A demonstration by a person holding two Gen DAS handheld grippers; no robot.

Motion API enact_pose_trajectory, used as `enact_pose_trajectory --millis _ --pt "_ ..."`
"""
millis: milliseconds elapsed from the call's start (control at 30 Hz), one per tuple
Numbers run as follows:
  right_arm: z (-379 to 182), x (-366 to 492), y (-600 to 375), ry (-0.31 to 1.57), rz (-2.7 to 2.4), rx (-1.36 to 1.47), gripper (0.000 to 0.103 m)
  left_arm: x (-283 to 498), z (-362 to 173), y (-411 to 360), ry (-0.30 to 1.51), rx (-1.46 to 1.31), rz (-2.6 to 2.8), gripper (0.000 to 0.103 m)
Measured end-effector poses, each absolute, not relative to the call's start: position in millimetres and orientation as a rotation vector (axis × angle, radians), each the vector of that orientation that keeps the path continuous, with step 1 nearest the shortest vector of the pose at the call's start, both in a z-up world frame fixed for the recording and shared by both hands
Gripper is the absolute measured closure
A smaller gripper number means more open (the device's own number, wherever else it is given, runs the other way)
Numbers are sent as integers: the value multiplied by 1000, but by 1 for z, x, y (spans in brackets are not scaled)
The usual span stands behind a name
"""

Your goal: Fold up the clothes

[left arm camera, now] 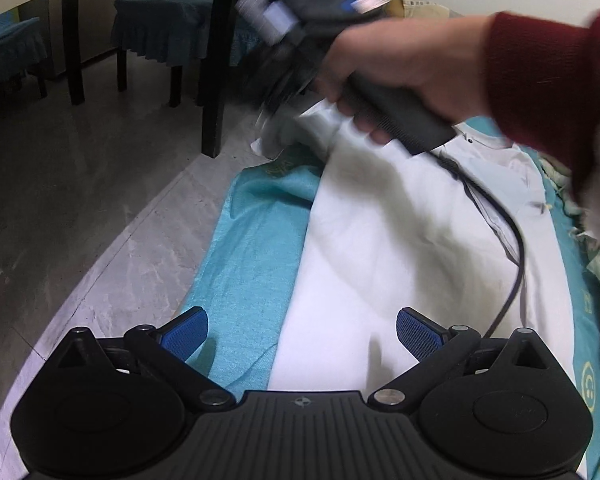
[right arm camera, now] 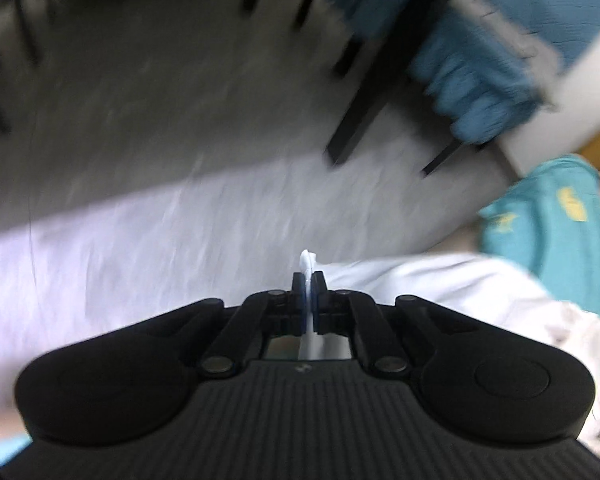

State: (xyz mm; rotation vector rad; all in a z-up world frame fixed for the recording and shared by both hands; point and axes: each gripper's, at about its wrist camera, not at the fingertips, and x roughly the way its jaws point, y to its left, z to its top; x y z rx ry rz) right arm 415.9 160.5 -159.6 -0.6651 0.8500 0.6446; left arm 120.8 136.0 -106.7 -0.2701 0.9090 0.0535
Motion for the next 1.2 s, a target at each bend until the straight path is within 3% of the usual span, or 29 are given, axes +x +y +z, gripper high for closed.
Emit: enact_pose_trajectory --millis 167,333,500,667,867,967,1033,1133,1200 --pt "-91 407 92 700 514 -384 98 116 -100 136 862 -260 65 1" --pt "-63 376 -27 600 294 -9 98 114 -93 129 837 -238 59 1" --pt "-109 337 -141 602 25 281 98 118 -93 116 822 -198 55 1" --pt "-184 315 -206 753 -78 525 97 122 -95 104 806 -158 38 1" --pt "-177 295 -213 751 -15 572 94 123 -93 86 749 -77 -5 1" --pt "-159 276 -209 762 20 512 80 121 -91 80 733 -59 -24 1" --pt "-142 255 -202 747 34 452 53 118 -87 77 722 -55 -32 1" --pt "-112 223 -196 719 49 363 41 108 -81 68 699 -32 -54 1" --pt "-93 200 -190 711 49 285 41 101 -77 63 683 -16 -68 1"
